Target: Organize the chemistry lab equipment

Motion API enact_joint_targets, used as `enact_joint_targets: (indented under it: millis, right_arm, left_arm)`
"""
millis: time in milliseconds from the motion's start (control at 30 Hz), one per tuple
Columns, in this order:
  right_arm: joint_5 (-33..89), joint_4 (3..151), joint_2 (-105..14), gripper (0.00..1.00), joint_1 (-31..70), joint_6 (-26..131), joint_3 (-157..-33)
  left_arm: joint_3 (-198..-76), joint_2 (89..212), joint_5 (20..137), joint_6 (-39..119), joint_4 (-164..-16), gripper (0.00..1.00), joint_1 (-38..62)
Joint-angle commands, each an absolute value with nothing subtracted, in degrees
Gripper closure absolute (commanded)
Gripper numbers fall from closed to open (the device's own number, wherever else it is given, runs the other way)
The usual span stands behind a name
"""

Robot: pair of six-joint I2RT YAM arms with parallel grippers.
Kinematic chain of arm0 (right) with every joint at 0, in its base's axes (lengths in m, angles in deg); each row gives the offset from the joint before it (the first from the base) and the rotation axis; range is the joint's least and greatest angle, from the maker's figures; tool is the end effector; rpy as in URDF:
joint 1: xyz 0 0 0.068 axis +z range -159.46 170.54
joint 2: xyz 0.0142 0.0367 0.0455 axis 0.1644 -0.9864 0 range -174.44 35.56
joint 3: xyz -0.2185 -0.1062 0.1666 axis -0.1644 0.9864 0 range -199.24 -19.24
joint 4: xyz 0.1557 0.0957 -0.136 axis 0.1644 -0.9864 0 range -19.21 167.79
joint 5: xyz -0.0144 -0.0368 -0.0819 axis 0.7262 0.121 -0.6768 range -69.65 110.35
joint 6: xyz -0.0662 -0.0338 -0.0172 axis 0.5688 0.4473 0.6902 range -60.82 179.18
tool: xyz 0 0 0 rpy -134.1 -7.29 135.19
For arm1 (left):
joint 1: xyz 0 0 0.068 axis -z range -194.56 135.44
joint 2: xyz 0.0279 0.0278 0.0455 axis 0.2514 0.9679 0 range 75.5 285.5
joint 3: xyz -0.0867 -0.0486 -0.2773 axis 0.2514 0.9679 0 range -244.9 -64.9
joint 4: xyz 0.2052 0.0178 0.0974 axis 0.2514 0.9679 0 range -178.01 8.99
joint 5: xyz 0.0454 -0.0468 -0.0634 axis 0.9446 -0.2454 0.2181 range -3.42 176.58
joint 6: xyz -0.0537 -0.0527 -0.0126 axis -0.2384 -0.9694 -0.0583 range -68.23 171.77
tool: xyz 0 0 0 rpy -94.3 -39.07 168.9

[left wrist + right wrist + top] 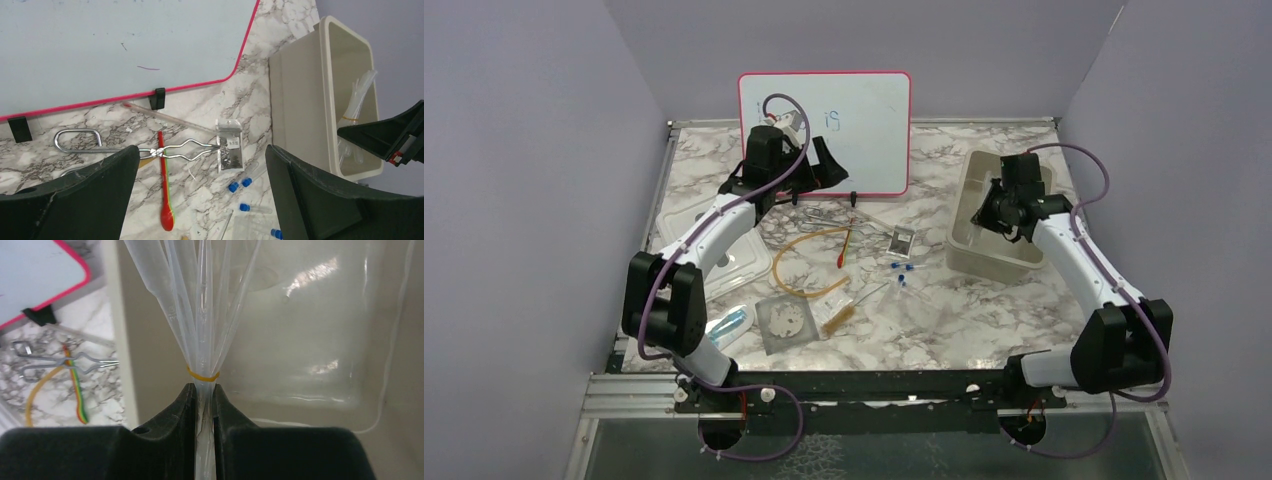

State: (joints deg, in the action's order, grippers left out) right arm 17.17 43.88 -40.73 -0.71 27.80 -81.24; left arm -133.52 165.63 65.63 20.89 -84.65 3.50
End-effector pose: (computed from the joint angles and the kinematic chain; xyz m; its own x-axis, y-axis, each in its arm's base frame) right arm 0.2591 0.0362 0.2951 -0.6892 0.4200 -0.5905 0.2851 0.9063 0.3119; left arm 0.3339 -0.1332 0.3227 -0.6499 -0.2921 -0.7016 0.3081 0.7426 -0.5946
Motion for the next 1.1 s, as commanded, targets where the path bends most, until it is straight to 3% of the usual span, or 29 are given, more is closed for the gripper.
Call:
enact_joint_targets:
  millis: [0,233,600,700,833,1067]
  right_arm:
    - [10.8,41.4,-43.8,0.84,-2.6,29.5,-80.4]
    - [3.3,39.1,-48.3,0.83,-6.7,32.8,-80.3]
    - [-0.2,47.0,-58.4,0.78,-7.4,37.4,-80.1]
    - [0.5,47.7,-58.4,0.7,-7.4,37.7,-79.8]
    - [-0.7,46.1,-56.7,0.47,-7.4,37.3,-82.2]
    - [6.7,43.6,-51.9,0.44,-7.3,38.7,-89.9]
  left_arm:
    - [-137.5,167.7,66.7,22.5,-82.9,0.01,3.6]
    - [-140.3,170.8,66.7,22.8,-81.5,0.01,3.5]
    - [-142.6,172.1,68.5,24.0,-80.3,0.02,3.5]
    - [-143.7,172.0,71.5,25.5,-78.2,0.02,3.3]
    - [-144.6,171.7,73.3,26.7,-76.8,0.02,3.1]
    - [-145.2,171.3,74.4,27.2,-76.2,0.02,3.1]
